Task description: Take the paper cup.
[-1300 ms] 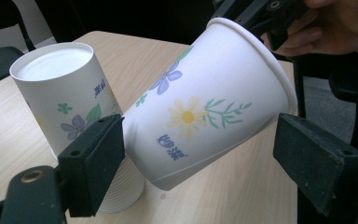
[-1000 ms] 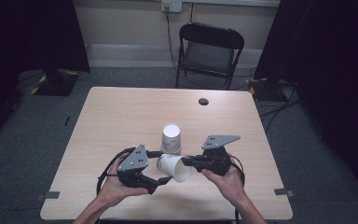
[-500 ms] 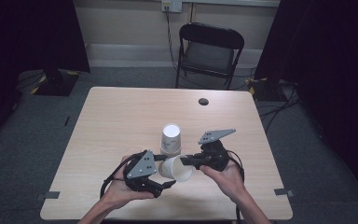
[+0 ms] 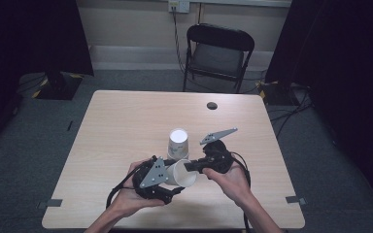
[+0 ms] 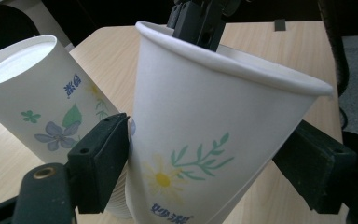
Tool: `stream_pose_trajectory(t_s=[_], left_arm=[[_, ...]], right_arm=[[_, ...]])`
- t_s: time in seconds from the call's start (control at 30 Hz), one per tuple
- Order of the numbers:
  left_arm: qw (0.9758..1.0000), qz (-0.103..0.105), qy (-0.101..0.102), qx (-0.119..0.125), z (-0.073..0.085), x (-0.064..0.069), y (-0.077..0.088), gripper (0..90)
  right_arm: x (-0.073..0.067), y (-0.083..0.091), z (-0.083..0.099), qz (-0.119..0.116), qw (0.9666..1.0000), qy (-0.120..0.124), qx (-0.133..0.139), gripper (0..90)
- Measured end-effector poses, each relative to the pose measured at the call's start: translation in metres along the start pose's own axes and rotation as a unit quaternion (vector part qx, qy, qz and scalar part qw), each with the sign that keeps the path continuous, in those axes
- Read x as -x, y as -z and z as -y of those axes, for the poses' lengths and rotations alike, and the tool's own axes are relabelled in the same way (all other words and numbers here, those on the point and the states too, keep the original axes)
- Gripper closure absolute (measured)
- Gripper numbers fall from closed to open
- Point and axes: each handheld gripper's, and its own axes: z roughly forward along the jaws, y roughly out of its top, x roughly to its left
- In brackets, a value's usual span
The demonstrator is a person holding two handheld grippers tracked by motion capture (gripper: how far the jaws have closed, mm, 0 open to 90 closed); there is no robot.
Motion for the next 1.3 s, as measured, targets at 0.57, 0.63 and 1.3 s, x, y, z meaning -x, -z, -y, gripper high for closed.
stream_pose_trajectory(t_s=[0.57,0.63,1.3], left_arm=[[0.9998,-0.018,0.001,0.003,-0.001,0.003,-0.001,27.8],[0.9999,-0.013,0.006,0.006,-0.001,0.002,0.0,27.9],[0.9962,0.006,0.08,0.036,0.006,-0.012,0.009,27.4]], right_arm=[[0.0,-0.006,0.002,0.004,0.9994,-0.034,-0.01,75.2],[0.0,-0.006,0.004,0.008,0.9994,-0.034,-0.005,70.3],[-0.01,0.009,0.002,0.004,0.9955,0.009,0.094,79.5]])
